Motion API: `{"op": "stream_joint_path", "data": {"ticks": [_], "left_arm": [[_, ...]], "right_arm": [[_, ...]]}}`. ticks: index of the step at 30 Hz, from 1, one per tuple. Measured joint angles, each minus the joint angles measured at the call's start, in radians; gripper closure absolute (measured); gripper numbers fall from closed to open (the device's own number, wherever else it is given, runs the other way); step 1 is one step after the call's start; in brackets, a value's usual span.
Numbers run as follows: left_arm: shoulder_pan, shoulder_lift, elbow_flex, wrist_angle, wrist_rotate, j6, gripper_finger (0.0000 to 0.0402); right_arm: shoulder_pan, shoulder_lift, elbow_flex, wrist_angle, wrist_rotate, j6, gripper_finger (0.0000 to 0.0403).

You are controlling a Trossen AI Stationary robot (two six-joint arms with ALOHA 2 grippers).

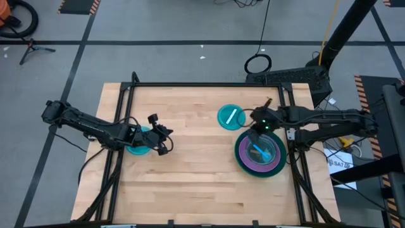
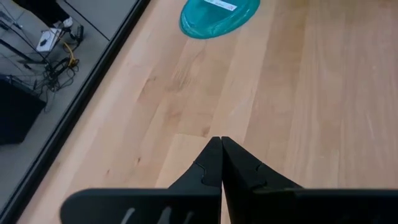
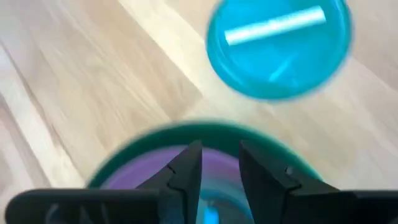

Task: Stack plastic plates
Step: Stack the right blue plate on top of the other blue plate

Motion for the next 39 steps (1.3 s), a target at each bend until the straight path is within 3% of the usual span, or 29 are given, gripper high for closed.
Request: {"op": "stream_joint_path", "data": {"ticks": [7,12,18,23,29,39], "left_arm": [[0.018,0.0,0.0,0.047,-0.003,0.044,0.04],[0.025,0.0,0.0,0.047,-0.003,0.048,0.04],[0.025,0.0,0.0,0.046,-0.002,0.042,0.04],[0.025,0.0,0.0,0.046,-0.002,0.036,0.04],[0.025,0.0,0.0,0.046,-0.002,0.034,0.04],[0.025,0.0,0.0,0.044,-0.002,0.034,0.04]], "right_arm": [[-0.089,0.213,0.053,0.17,0.0,-0.104,0.0311],[-0.155,0.404,0.154,0.138,0.017,-0.146,0.0327],[-0.213,0.606,0.306,0.032,0.164,-0.213,0.0354],[-0.245,0.728,0.39,0.033,0.165,-0.284,0.0379],[-0.253,0.805,0.442,0.05,0.158,-0.315,0.04],[-0.243,0.819,0.447,0.124,0.154,-0.311,0.04]]}}
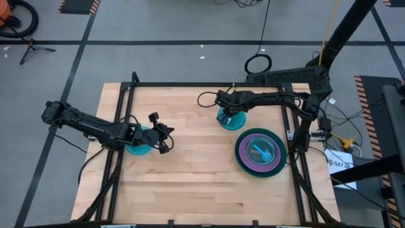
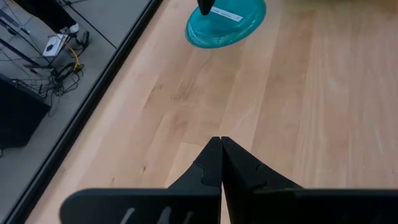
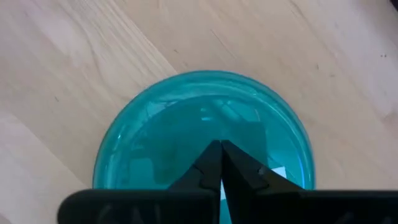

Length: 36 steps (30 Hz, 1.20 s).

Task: Stack plastic plates
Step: Stack the right blue plate on top of the other blue plate

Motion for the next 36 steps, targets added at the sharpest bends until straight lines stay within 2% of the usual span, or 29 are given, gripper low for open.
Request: {"op": "stream_joint_path", "data": {"ticks": [36], "left_arm": [[-0.03,0.0,0.0,-0.004,0.005,-0.016,0.04]], "right_arm": [[0.025,0.0,-0.001,0.072,0.007,0.01,0.0399]]}}
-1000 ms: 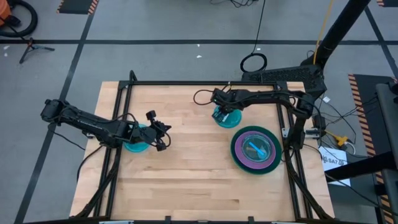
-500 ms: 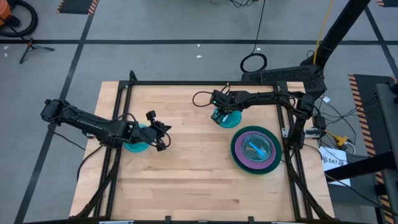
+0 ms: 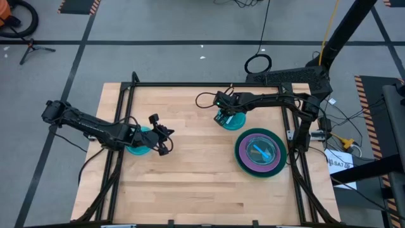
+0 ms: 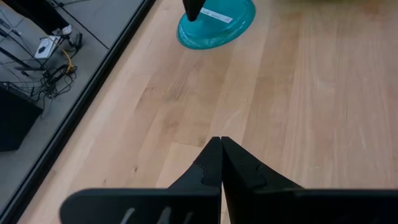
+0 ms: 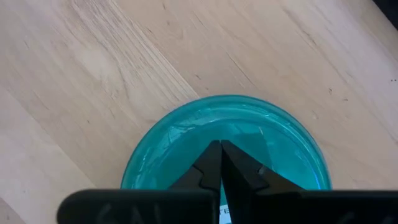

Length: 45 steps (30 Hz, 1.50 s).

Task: Stack plastic plates
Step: Stack the right blue plate on top of the other blue plate

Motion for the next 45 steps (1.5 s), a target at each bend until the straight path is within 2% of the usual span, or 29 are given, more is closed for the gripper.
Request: {"op": "stream_joint_path", "data": {"ticks": [11,17,20,28,31,33,35,39,41,42,45], "left_arm": [[0.0,0.0,0.0,-0.001,0.0,-0.002,0.04],[0.0,0.0,0.0,-0.003,-0.001,-0.002,0.04],[0.0,0.0,0.0,-0.003,-0.001,-0.002,0.04],[0.0,0.0,0.0,-0.003,-0.001,-0.009,0.04],[0.0,0.0,0.0,-0.003,-0.001,-0.013,0.04],[0.0,0.0,0.0,-0.003,-0.001,-0.021,0.04],[0.0,0.0,0.0,-0.003,-0.001,-0.036,0.04],[0.0,0.0,0.0,-0.002,-0.001,-0.051,0.04],[0.0,0.0,0.0,-0.002,-0.001,-0.053,0.04],[0.0,0.0,0.0,-0.001,-0.001,-0.053,0.04],[0.0,0.0,0.0,-0.001,-0.001,-0.053,0.04]], "right_arm": [[0.001,0.073,0.0,0.04,0.001,-0.026,0.0399],[0.012,0.072,0.001,0.069,-0.019,-0.017,0.0399],[0.021,0.069,0.0,0.122,-0.089,-0.004,0.0399],[0.103,0.068,-0.002,0.374,-0.376,0.051,0.0399],[0.129,0.034,-0.002,0.359,-0.428,0.018,0.0399],[0.128,-0.003,0.0,0.298,-0.388,-0.013,0.0399],[0.116,-0.042,-0.001,0.178,-0.275,-0.04,0.0399],[0.074,-0.088,-0.001,-0.054,0.091,-0.032,0.0399],[0.039,-0.091,-0.001,-0.171,0.228,0.02,0.0399],[0.017,-0.09,0.0,-0.233,0.265,0.058,0.0399],[-0.042,-0.072,-0.022,-0.334,0.27,0.173,0.0399]]}}
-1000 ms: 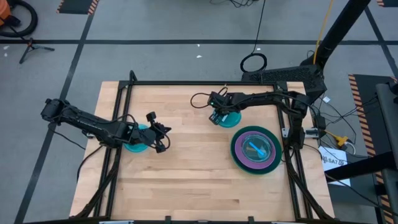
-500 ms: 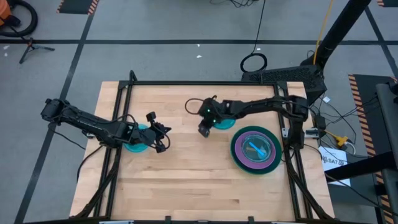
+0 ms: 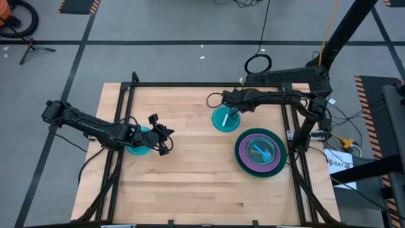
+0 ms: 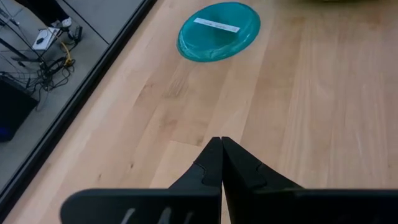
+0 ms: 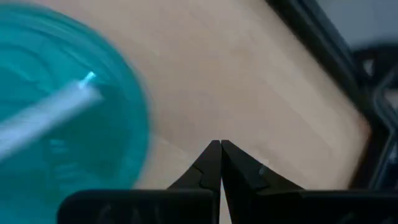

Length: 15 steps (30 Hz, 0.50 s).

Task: Stack plastic plates
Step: Stack the right blue plate on top of the other blue plate

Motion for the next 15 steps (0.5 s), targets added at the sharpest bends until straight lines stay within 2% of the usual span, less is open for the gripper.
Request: {"op": "stream_joint_path", "data": {"ticks": [7,15], "left_arm": [[0.0,0.0,0.0,0.001,0.0,0.012,0.04],[0.001,0.0,0.0,0.002,-0.001,0.016,0.04]], "right_arm": [[-0.022,0.003,-0.128,0.23,-0.249,-0.004,0.0399],[0.111,0.002,-0.132,0.639,-0.533,-0.063,0.0399]]}}
